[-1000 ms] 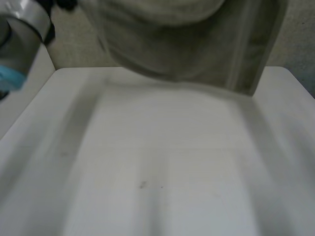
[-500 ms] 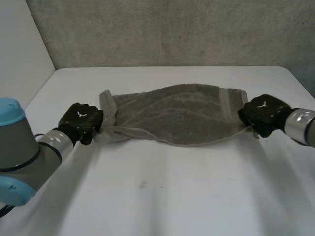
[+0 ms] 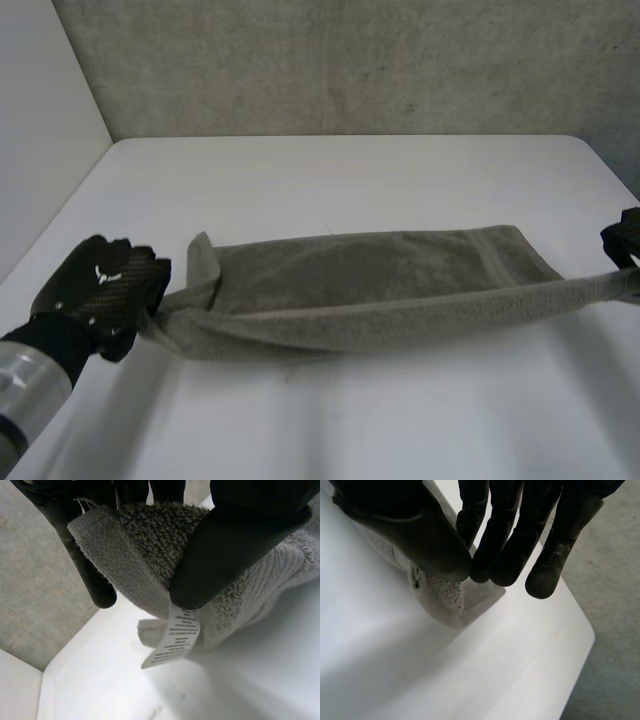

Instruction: Fold the towel.

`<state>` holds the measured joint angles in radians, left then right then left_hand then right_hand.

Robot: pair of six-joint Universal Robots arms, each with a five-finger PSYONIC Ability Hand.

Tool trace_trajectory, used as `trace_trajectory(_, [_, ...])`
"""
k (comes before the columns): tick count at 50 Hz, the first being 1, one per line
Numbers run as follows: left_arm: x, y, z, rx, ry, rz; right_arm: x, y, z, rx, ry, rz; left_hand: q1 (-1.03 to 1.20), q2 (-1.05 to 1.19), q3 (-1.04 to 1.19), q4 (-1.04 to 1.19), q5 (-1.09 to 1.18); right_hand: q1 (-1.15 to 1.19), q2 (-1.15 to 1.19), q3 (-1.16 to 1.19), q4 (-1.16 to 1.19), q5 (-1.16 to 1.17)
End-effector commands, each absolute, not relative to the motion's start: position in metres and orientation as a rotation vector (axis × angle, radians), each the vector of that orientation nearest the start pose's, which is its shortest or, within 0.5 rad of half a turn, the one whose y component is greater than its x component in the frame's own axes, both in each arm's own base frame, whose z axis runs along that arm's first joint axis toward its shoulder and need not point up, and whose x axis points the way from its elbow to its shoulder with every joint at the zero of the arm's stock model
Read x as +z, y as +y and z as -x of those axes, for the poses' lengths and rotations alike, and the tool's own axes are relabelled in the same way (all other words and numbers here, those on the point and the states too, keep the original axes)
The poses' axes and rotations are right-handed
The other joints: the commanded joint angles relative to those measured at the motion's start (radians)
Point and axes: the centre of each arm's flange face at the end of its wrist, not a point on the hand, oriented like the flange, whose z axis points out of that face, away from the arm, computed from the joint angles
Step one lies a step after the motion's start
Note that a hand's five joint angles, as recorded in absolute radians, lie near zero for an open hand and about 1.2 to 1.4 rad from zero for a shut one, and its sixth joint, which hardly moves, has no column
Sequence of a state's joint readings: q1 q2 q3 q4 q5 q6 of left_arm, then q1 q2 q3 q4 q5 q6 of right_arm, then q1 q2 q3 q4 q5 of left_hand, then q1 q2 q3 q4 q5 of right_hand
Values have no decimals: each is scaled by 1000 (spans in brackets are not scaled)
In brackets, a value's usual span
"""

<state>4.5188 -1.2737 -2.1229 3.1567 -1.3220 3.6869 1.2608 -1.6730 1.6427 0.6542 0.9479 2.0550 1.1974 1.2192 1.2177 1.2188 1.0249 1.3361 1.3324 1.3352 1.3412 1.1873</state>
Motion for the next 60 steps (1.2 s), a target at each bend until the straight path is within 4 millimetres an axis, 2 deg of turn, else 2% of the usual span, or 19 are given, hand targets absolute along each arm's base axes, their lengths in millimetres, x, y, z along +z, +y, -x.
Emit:
trace_trajectory(1, [217,-165,186,-1872,2209,-1114,281,-240,-117,-1624,2336,1561,199,177,179,177,197,60,64,61,55,34])
trace_trajectory(5, [208,-175,184,-1825,2249,-1102,278,-245,-115,-1614,2337,1564,199,177,179,177,197,60,64,61,55,34])
trace_trajectory(11, [198,-195,184,-1795,2275,-1090,257,-268,-111,-1514,2354,1522,199,177,179,177,197,60,64,61,55,34])
trace_trajectory(17, [191,-214,188,-1794,2273,-1087,246,-283,-120,-1478,2363,1518,199,177,179,177,197,60,64,61,55,34])
trace_trajectory(33, [188,-223,196,-1798,2279,-1132,232,-292,-139,-1482,2371,1612,199,177,179,177,197,60,64,61,55,34])
trace_trajectory(40, [191,-245,209,-1834,2254,-1162,231,-304,-152,-1513,2340,1614,199,177,179,177,197,60,64,61,55,34])
trace_trajectory(44, [206,-274,231,-1933,2163,-1197,246,-330,-169,-1697,2299,1591,199,177,179,177,197,60,64,61,55,34])
trace_trajectory(45, [206,-274,231,-1933,2162,-1197,246,-330,-169,-1698,2299,1591,199,177,179,177,197,60,64,61,55,34])
trace_trajectory(47, [227,-300,247,-2040,2061,-1187,270,-352,-184,-1900,2229,1549,199,177,179,177,197,60,64,61,55,34])
trace_trajectory(48, [227,-300,247,-2041,2060,-1187,270,-353,-184,-1901,2228,1549,199,177,179,177,197,60,64,61,55,34])
trace_trajectory(50, [257,-324,261,-2168,1931,-1140,305,-373,-199,-2133,2118,1459,199,177,179,177,197,60,64,61,55,34])
trace_trajectory(51, [257,-324,261,-2168,1930,-1140,305,-373,-199,-2135,2117,1458,199,177,179,177,197,60,64,61,55,34])
trace_trajectory(52, [274,-333,268,-2235,1865,-1110,322,-381,-205,-2240,2051,1403,199,177,179,177,197,60,64,61,55,34])
trace_trajectory(53, [274,-333,268,-2236,1864,-1110,322,-382,-205,-2241,2051,1403,199,177,179,177,197,60,64,61,55,34])
trace_trajectory(55, [314,-349,278,-2386,1713,-1014,363,-393,-217,-2458,1872,1256,199,177,179,177,197,60,64,61,55,34])
trace_trajectory(56, [314,-349,279,-2387,1713,-1013,363,-393,-217,-2459,1871,1256,199,177,179,177,197,60,64,61,55,34])
trace_trajectory(58, [358,-360,279,-2541,1536,-868,405,-397,-221,-2649,1679,1054,199,177,179,177,197,60,64,61,55,34])
trace_trajectory(59, [358,-360,279,-2542,1535,-867,405,-397,-221,-2650,1678,1053,199,177,179,177,197,60,64,61,55,34])
trace_trajectory(60, [378,-362,277,-2615,1445,-779,421,-398,-220,-2716,1603,948,199,177,179,177,197,60,64,61,55,34])
